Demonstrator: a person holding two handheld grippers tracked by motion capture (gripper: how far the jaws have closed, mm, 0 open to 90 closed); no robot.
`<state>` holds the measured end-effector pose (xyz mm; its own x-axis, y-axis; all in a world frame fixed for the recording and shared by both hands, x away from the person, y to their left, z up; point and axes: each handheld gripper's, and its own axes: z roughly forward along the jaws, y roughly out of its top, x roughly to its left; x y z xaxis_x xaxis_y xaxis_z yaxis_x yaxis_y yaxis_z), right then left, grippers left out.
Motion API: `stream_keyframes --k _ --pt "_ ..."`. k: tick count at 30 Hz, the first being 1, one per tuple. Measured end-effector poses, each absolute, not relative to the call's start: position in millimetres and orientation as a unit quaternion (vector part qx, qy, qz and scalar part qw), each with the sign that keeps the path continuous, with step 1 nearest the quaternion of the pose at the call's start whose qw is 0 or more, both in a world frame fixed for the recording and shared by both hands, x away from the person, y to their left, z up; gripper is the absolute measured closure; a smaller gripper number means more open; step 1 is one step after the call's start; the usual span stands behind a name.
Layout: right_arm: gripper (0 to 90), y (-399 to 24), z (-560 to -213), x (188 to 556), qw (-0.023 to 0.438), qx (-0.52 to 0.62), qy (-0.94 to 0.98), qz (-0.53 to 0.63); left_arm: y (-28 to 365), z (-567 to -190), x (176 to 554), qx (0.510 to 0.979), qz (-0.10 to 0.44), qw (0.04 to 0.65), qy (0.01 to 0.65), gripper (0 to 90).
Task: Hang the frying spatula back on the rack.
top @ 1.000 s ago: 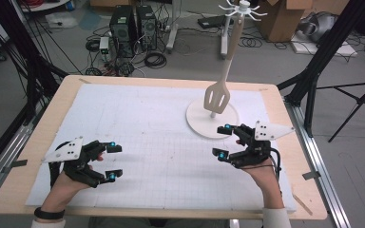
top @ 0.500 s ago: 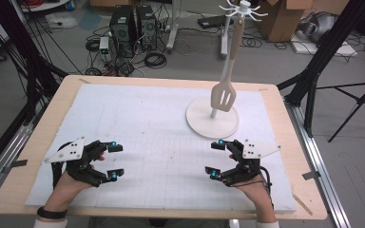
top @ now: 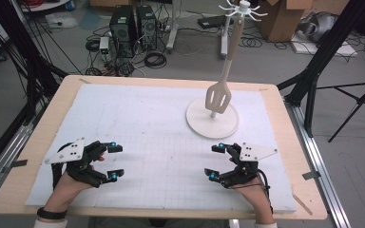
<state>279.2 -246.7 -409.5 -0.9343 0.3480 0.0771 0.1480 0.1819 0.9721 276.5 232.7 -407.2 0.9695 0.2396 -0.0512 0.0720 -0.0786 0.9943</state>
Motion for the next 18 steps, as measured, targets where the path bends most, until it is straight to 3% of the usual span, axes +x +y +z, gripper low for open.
stream_keyframes --k 18 --pt "15.4 -247.6 -410.0 280.2 0.075 0.166 0.765 0.618 234.4 -408.0 276.5 0.732 0.063 0.669 0.11 21.4"
